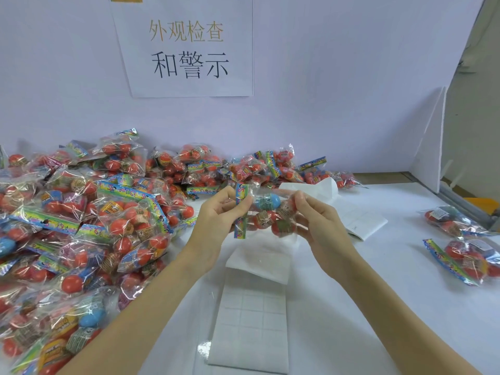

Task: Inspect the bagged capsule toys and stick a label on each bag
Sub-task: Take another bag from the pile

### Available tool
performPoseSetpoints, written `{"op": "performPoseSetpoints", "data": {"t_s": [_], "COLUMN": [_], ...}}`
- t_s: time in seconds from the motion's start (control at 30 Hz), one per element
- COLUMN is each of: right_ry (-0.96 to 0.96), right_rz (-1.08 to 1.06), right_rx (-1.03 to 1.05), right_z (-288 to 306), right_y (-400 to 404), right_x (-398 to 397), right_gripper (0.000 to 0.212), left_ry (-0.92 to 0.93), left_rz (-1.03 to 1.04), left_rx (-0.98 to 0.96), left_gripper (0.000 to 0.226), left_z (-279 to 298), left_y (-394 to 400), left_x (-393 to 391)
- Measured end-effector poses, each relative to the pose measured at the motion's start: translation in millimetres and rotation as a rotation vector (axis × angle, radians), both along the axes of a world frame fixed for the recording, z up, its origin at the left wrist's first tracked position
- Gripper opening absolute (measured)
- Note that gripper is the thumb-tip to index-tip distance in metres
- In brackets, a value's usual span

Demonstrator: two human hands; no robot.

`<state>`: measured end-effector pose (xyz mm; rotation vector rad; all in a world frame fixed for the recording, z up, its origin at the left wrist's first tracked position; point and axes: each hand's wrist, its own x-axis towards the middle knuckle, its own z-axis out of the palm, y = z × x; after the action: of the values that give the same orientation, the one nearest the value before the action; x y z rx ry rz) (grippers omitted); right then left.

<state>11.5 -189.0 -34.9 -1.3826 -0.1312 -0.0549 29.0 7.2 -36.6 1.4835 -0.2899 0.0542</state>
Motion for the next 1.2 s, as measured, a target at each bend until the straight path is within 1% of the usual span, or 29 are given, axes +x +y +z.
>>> {"op": "performPoseSetpoints", "data": {"t_s": [0.07,0.13,0.23,0.3,0.33,0.4,0.43,0.47,0.53,0.57,0.67,0.73,0.8,0.87,0.93,1.03,1.13,1.2], "right_ry": [-0.009,0.018,0.066,0.042,0.025,-0.009,-0.033,-0.061,-0.112,-0.128,-0.14,-0.133,-0.149,-0.148,-0.121,-0.103,-0.095,-0.064], "right_rz": [0.029,0.057,0.109,0.121,0.108,0.073,0.065,0.068,0.095,0.102,0.043,-0.021,-0.07,-0.099,-0.104,-0.082,-0.042,0.046], "right_rx": [0.004,0.0,-0.053,-0.094,-0.109,-0.18,-0.242,-0.3,-0.377,-0.402,-0.419,-0.417,-0.438,-0.426,-0.372,-0.299,-0.318,-0.376], "right_z": [1.0,1.1,1.4,1.0,0.6,0.6,0.5,0.6,0.1,-0.2,-1.2,-1.3,-2.3,-4.0,-4.5,-4.9,-4.2,-3.2], "right_y": [-0.8,-1.9,-1.5,0.3,0.7,0.1,-0.6,-1.1,-0.5,0.5,2.2,1.4,1.3,0.9,-0.7,-0.6,0.8,1.0], "right_x": [0.4,0.6,-0.8,-2.0,-2.3,-2.5,-2.5,-2.8,-4.2,-4.4,-3.4,-1.9,-0.8,-0.2,0.2,-0.4,-1.3,-2.1], "right_gripper": [0.036,0.037,0.039,0.033,0.028,0.021,0.018,0.015,0.012,0.012,0.013,0.02,0.022,0.023,0.027,0.035,0.039,0.034], "left_ry": [0.075,0.083,0.126,0.152,0.154,0.126,0.086,0.037,-0.014,-0.007,0.047,0.048,0.042,0.035,0.036,0.068,0.127,0.15], "left_rz": [-0.026,-0.008,0.025,0.037,0.045,0.095,0.126,0.139,0.092,0.058,0.03,0.051,0.053,0.032,0.004,-0.018,-0.003,0.062], "left_rx": [-0.079,-0.075,-0.179,-0.199,-0.174,-0.09,-0.034,0.026,0.11,0.106,-0.004,-0.032,-0.036,-0.051,-0.084,-0.148,-0.206,-0.245], "left_gripper": [0.029,0.019,0.019,0.016,0.02,0.042,0.052,0.057,0.053,0.048,0.031,0.015,0.005,0.006,0.006,0.017,0.022,0.021], "left_z": [-0.6,-3.2,-5.4,-5.2,-4.6,-3.6,-3.2,-2.9,-3.4,-4.0,-4.6,-4.3,-4.7,-4.2,-2.7,-0.3,0.5,0.5], "left_y": [-0.6,-0.6,0.7,3.4,3.7,3.3,3.1,3.1,2.8,2.4,1.3,1.1,1.7,1.8,0.9,-1.5,-3.8,-2.3], "left_x": [0.7,2.2,3.9,5.9,6.2,5.9,6.1,6.2,6.2,5.9,5.2,4.9,5.8,4.9,3.9,2.3,1.6,3.7]}}
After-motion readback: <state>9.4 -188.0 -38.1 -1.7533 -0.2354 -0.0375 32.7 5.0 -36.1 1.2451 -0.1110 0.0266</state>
